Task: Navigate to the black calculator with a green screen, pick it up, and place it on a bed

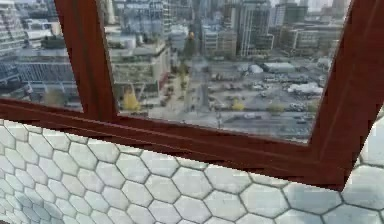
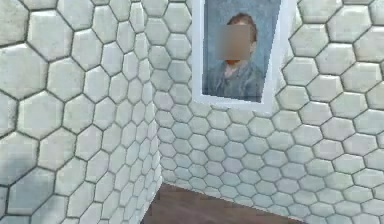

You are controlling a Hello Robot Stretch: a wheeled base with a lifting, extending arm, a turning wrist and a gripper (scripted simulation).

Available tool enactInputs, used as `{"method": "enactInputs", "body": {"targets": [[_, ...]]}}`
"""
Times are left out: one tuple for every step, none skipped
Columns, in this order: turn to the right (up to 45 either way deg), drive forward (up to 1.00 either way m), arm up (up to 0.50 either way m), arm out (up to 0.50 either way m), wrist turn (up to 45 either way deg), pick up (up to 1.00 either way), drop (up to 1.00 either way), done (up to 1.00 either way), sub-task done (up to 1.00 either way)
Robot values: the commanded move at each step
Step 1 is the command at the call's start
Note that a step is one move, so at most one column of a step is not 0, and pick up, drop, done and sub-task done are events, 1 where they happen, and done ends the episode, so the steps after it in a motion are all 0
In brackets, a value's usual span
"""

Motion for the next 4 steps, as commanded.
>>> {"method": "enactInputs", "body": {"targets": [[-45.0,0.00,0.00,0.00,0.0,0.00,0.00,0.00,0.00],[-6.0,0.00,0.00,0.00,0.0,0.00,0.00,0.00,0.00],[0.0,0.35,0.00,0.00,0.0,0.00,0.00,0.00,0.00],[45.0,0.00,0.00,0.00,0.0,0.00,0.00,0.00,0.00]]}}
